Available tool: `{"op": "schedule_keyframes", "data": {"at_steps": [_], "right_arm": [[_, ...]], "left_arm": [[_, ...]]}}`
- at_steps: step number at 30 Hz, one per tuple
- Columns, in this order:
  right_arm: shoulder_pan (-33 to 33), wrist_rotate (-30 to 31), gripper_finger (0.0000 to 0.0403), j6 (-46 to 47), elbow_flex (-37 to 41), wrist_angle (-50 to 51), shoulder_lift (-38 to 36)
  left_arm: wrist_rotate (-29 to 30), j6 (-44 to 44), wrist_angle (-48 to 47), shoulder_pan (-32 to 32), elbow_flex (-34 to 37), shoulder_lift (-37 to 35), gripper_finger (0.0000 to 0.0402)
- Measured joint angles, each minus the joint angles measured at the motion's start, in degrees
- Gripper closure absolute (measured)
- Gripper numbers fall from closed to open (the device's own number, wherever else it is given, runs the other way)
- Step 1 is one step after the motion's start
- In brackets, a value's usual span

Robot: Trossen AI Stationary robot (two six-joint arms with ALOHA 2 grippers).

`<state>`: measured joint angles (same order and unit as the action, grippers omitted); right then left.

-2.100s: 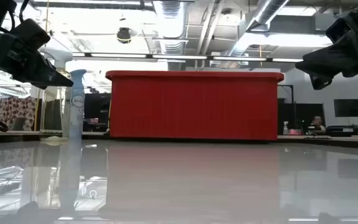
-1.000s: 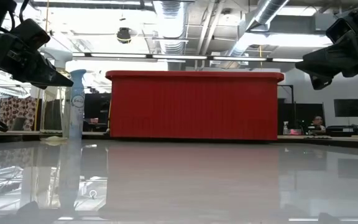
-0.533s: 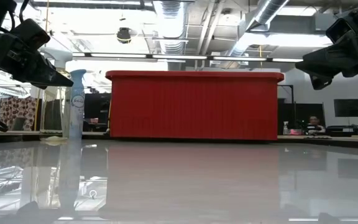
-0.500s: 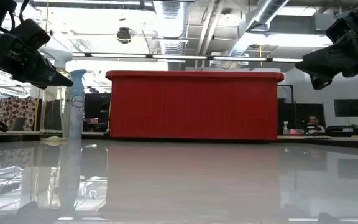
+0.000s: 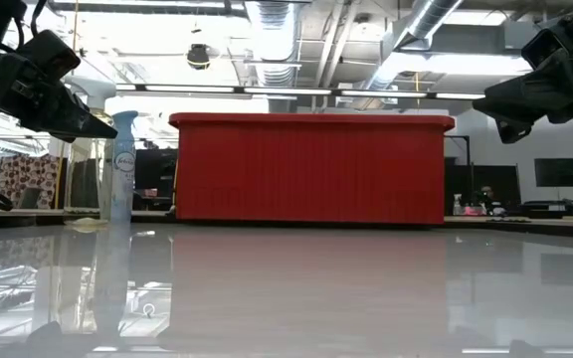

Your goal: Fold Laundry from Bin

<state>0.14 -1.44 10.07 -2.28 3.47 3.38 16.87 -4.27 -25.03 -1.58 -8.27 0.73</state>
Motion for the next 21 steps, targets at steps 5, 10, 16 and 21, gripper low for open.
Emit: {"op": "schedule_keyframes", "data": {"at_steps": [5,10,16,21], "right_arm": [[0.0,0.0,0.0264,0.0,0.0,0.0,0.0],[0.0,0.0,0.0264,0.0,0.0,0.0,0.0],[0.0,0.0,0.0264,0.0,0.0,0.0,0.0],[0.0,0.0,0.0264,0.0,0.0,0.0,0.0]], "left_arm": [[0.0,0.0,0.0,0.0,0.0,0.0,0.0401],[0.0,0.1,0.0,0.0,0.0,0.0,0.0401],[4.3,18.4,1.5,0.1,0.2,0.0,0.0401],[4.9,31.3,2.9,0.1,0.2,0.0,0.0401]]}}
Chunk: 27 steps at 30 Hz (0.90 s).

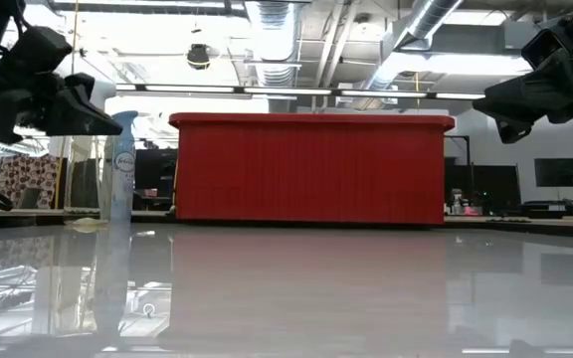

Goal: Fold Laundry from Bin
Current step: Remove the blue pants from the red laundry bin

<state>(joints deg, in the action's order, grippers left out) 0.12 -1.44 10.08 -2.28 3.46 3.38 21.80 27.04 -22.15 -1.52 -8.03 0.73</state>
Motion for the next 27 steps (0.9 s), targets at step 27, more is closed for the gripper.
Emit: {"op": "schedule_keyframes", "data": {"at_steps": [27], "right_arm": [[0.0,0.1,0.0264,-0.3,0.0,0.0,0.0]], "left_arm": [[10.7,-82.6,7.9,0.0,-0.1,0.4,0.0401]]}}
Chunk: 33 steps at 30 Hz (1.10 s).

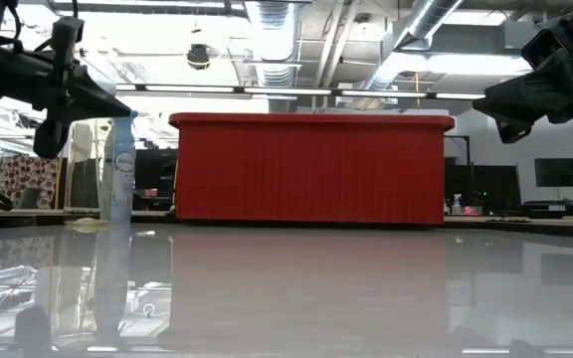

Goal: Fold Laundry from Bin
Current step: Remove the blue pants from the red laundry bin

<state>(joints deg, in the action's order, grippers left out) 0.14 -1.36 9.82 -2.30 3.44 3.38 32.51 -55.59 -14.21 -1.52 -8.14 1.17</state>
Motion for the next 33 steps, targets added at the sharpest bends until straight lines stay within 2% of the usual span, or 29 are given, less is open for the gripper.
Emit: {"op": "schedule_keyframes", "data": {"at_steps": [5,11,18,26,29,33], "right_arm": [[0.8,4.2,0.0264,-8.1,0.0,-0.2,0.0],[1.1,2.8,0.0264,3.5,0.1,-0.6,0.0],[0.3,2.8,0.0264,4.2,0.2,-4.2,0.0],[-1.5,2.8,0.0264,4.3,0.2,-2.8,0.0],[-2.4,2.8,0.0264,4.3,0.2,-2.8,0.0],[-3.3,2.8,0.0264,9.9,0.2,-3.3,0.0]], "left_arm": [[6.1,-0.6,-0.4,0.0,0.0,0.0,0.0401],[6.8,1.2,-0.2,0.0,-0.1,0.0,0.0401],[7.2,1.3,1.3,0.0,-0.1,0.0,0.0401],[6.5,1.3,1.1,0.0,-0.1,0.0,0.0401],[8.6,1.4,0.9,0.0,-0.1,0.0,0.0401],[10.2,1.3,3.0,0.0,-0.1,0.0,0.0401]]}}
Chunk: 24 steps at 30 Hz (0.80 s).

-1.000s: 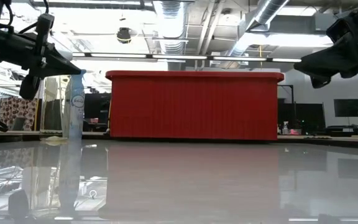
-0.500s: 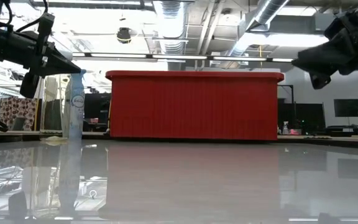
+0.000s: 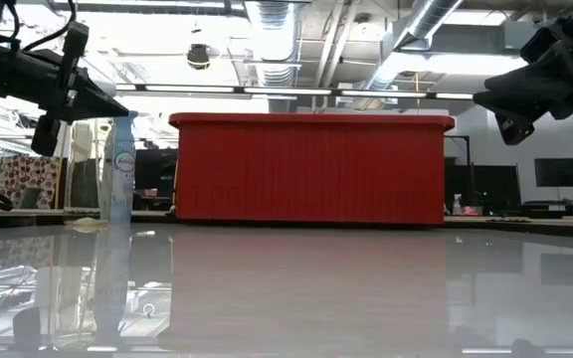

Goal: Fold Laundry from Bin
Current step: Remove the blue pants from the red laundry bin

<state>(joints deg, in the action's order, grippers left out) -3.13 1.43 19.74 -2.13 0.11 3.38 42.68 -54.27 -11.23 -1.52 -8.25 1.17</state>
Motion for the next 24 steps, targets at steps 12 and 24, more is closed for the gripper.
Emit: {"op": "schedule_keyframes", "data": {"at_steps": [12,24], "right_arm": [[1.9,12.0,0.0264,16.9,-0.1,-29.0,0.0],[2.2,22.0,0.0191,-11.4,-9.8,-38.1,0.0]], "left_arm": [[-12.8,14.9,32.8,0.0,-0.6,2.7,0.0325],[-24.4,38.3,42.2,0.0,-26.0,26.7,0.0259]]}}
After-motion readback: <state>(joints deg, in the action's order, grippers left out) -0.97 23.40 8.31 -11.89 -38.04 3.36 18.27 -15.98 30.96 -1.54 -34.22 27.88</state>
